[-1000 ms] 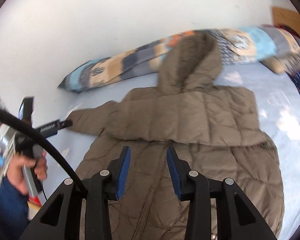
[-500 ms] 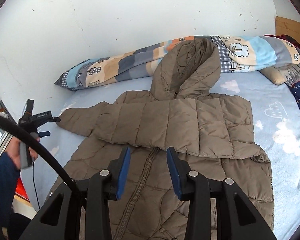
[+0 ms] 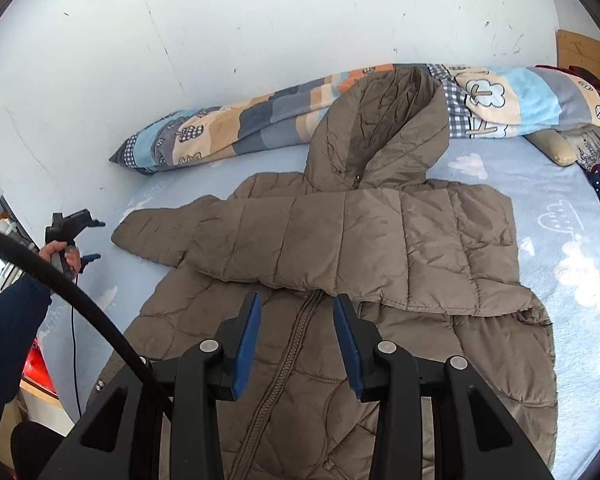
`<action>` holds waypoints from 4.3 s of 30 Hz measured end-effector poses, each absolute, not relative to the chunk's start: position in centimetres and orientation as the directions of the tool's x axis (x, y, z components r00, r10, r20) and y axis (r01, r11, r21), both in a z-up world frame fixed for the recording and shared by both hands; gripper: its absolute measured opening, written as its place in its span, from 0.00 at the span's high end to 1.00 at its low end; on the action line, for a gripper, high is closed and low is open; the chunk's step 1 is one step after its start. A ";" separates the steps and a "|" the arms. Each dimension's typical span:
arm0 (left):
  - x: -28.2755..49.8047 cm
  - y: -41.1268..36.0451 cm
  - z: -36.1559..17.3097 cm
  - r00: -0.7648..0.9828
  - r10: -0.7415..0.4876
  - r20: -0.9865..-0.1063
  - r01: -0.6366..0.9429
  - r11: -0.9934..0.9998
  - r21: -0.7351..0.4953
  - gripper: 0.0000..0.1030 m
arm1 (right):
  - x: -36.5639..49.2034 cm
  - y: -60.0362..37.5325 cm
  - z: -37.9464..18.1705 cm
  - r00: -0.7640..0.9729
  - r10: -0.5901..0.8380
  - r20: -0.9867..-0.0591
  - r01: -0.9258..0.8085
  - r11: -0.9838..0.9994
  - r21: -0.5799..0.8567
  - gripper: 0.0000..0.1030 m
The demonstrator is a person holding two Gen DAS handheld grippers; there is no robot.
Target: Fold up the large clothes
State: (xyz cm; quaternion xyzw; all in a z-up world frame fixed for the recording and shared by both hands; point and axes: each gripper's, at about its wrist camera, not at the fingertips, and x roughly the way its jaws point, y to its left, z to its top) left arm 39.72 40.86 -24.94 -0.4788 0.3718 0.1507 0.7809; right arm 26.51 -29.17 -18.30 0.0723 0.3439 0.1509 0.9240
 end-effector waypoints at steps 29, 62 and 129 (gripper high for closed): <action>44.5 40.7 -23.3 0.819 -0.138 -0.557 -0.370 0.615 -0.696 0.84 | 29.1 -29.5 -19.7 0.727 0.277 -0.628 -0.152 0.957 0.247 0.60; 36.5 0.1 3.5 0.724 -0.527 -0.444 0.265 0.808 -0.526 0.84 | 24.6 -40.4 -14.8 0.848 0.134 -0.512 0.048 0.944 0.327 0.60; 40.8 1.2 -20.0 0.513 -0.214 -0.831 0.001 0.969 -0.249 0.12 | 36.7 -37.3 -23.9 0.611 0.163 -0.775 0.043 0.970 0.238 0.73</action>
